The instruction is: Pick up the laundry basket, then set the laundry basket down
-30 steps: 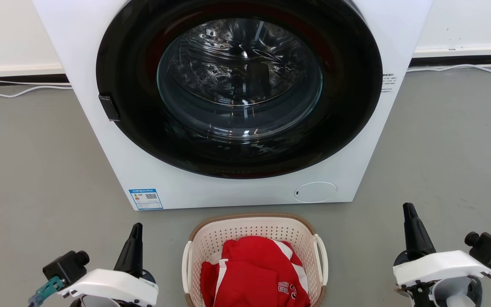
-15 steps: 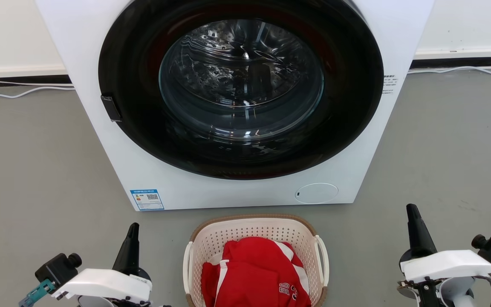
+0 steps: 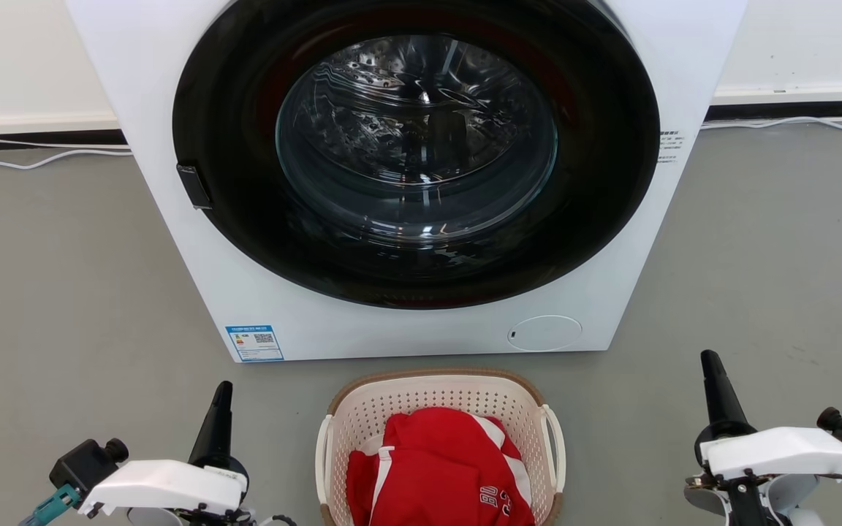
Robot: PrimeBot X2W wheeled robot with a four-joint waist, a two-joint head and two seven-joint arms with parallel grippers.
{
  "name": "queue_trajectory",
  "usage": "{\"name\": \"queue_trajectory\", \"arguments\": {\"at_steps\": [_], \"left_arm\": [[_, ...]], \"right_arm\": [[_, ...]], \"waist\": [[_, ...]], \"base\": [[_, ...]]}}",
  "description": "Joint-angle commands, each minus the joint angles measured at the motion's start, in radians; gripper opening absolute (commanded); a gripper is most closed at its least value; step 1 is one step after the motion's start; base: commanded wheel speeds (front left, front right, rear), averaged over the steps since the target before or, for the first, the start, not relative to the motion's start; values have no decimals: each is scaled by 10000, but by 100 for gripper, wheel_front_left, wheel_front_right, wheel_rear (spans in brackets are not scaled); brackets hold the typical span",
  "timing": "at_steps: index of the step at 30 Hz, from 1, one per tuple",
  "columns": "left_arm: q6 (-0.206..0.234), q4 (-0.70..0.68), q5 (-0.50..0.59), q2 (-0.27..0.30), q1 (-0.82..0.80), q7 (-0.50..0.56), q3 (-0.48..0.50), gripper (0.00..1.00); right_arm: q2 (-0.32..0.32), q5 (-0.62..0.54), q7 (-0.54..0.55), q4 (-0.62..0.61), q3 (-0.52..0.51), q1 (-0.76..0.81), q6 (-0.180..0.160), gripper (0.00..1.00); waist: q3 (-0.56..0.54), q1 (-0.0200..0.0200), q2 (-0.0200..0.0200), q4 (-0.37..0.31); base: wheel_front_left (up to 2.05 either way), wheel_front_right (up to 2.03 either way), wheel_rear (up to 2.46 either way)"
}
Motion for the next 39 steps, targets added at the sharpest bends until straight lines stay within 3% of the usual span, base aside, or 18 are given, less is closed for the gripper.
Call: {"name": "queue_trajectory", "arguments": {"at_steps": [1,39], "left_arm": [[-35,-328,-292,96,-366,68,217,0],[-53,-589,-4137,147,-397,1157,691,0]], "right_arm": [[-30,290,109,-373,43,-174,49,0],[-30,4289,1171,-657,-254,-81,64,0]], "waist": [[-3,0,-1,4],[-106,0,-1,114]], "base": [[0,0,0],[0,0,0]]}}
